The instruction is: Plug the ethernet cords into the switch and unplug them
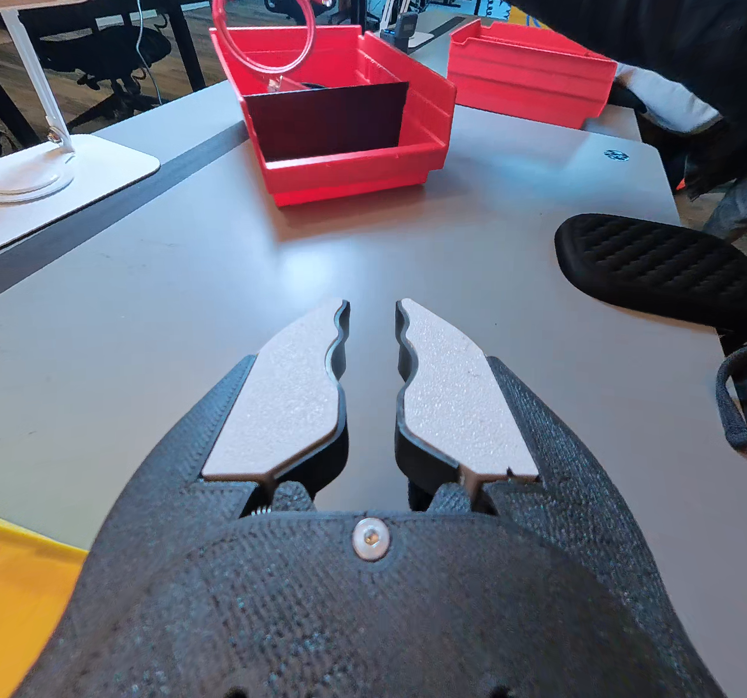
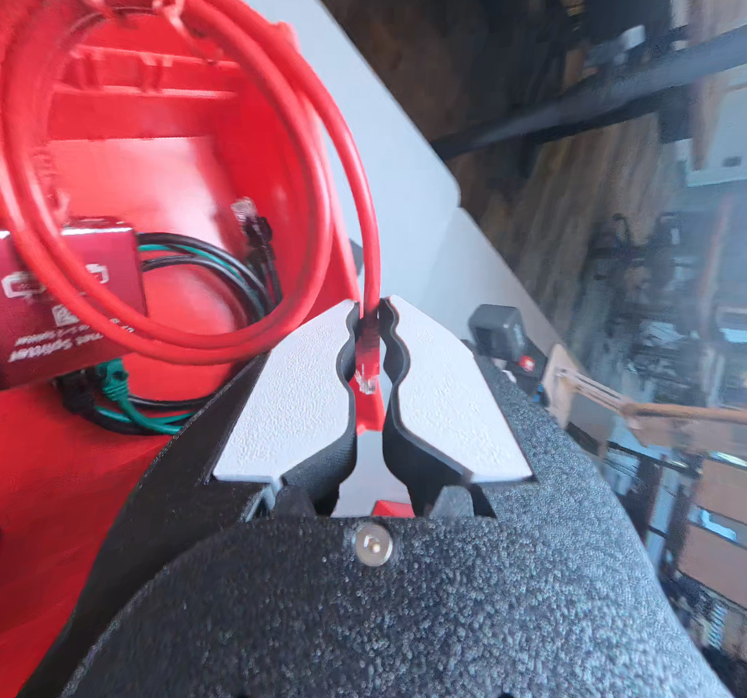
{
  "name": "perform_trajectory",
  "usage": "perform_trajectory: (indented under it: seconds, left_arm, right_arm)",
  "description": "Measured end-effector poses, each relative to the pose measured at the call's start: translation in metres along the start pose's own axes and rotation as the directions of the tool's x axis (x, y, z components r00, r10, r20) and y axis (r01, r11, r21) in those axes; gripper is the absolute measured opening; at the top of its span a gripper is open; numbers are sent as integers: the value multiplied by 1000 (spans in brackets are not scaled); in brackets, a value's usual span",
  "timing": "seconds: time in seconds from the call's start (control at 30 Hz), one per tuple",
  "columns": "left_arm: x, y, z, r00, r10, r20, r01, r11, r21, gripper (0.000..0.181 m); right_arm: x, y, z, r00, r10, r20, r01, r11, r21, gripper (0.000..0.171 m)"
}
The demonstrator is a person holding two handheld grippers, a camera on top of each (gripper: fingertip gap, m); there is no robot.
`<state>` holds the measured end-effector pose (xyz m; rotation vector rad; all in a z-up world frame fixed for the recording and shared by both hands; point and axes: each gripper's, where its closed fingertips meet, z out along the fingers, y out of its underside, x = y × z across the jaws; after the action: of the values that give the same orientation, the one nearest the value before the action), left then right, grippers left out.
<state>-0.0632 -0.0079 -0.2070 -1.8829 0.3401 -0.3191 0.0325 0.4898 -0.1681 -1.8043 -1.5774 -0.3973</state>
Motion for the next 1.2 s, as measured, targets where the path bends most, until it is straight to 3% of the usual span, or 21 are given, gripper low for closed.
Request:
perform_trajectory:
  seconds: [0.1,0.17,0.27,0.37,0.43,0.57,0.7,0.87,1.03,1.2]
  left_arm:
    - [-2,2,1,1000,-11,1,11,1000,-5,21]
    - [-4,4,1,1000,-20,3,20,1000,-10,21]
    - [-6,7,3,1000,-31,3,31,999,-21,21]
    - [-7,11,5,999,-41,1,41,998,-37,21]
    - [-6,12,5,999,-34,4,35,999,-40,21]
    - [-8,5,-1,1000,-24,19,25,1000,-19,21]
    - [-14,-5,-9,999,-33,37,33,999,21,21]
    - [-19,-20,-22,997,-36,67,32,997,70,22]
    - [-36,-40,-64,982,32,188,-48,996,81,27]
    - [-79,-13,-112,945,66,321,-41,995,-86,40]
  right_arm:
    - [-23,23,25,988,-121,92,130,987,-99,10]
    - [-34,22,33,965,-250,80,255,964,-75,9]
    - [-49,9,35,946,-315,79,318,948,-26,10]
    - [-51,4,31,920,-387,56,390,920,-38,25]
    - [-50,1,21,929,-354,104,357,934,-14,36]
    - [-72,-6,-24,879,-236,414,188,970,153,65]
    - [-63,-18,-79,831,-164,532,-13,949,314,67]
    - [-65,-24,-142,802,-171,572,-165,858,487,64]
    - [-97,-17,-199,844,-186,503,-195,768,611,53]
    - [-190,2,-213,843,-264,468,-30,846,532,56]
